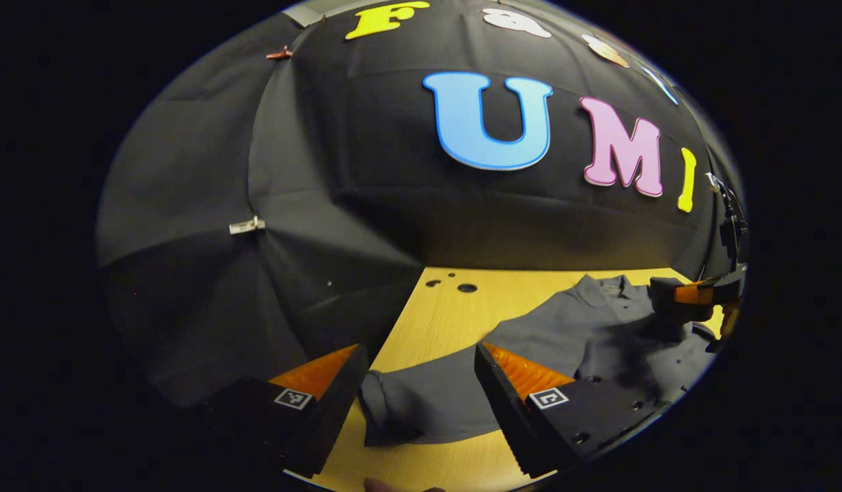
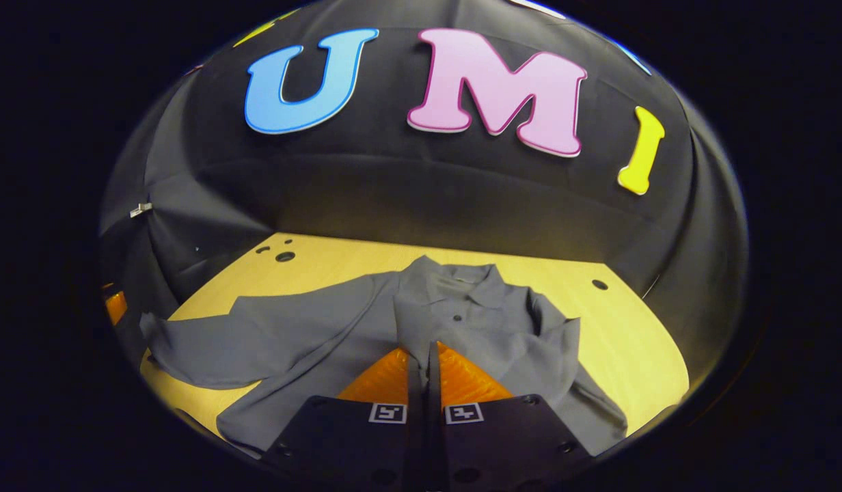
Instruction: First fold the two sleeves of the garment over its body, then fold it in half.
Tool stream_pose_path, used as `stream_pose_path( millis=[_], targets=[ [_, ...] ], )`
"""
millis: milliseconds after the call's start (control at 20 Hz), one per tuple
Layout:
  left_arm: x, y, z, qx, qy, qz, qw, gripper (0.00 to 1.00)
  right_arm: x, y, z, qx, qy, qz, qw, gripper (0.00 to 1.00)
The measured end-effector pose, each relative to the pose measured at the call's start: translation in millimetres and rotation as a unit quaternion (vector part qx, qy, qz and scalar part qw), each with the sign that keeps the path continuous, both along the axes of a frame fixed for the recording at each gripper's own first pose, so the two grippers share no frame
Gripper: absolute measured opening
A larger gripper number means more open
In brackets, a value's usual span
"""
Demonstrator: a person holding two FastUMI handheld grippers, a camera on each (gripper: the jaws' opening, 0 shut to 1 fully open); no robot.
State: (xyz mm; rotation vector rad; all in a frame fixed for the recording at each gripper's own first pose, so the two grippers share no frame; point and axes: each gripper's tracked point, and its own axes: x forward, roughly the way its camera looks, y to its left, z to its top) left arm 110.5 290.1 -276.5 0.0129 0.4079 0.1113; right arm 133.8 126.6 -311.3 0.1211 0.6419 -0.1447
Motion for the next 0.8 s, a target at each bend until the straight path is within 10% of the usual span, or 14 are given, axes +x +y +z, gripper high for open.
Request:
stream_pose_path(
  millis=[450, 700, 800],
  targets=[
    [11, 29, -86, -0.003, 0.09, 0.03, 0.995, 0.99, -5, 60, -60, 0.078, 0.086, 0.053, 0.992, 0.23],
    [12, 37, -114, 0.005, 0.123, 0.033, 0.992, 0.99, -16, 103, -56, 0.134, 0.095, 0.096, 0.982, 0.52],
    [12, 38, -121, 0.004, 0.132, 0.033, 0.991, 0.99, -18, 121, -43, 0.17, 0.086, 0.114, 0.975, 0.43]
  ],
)
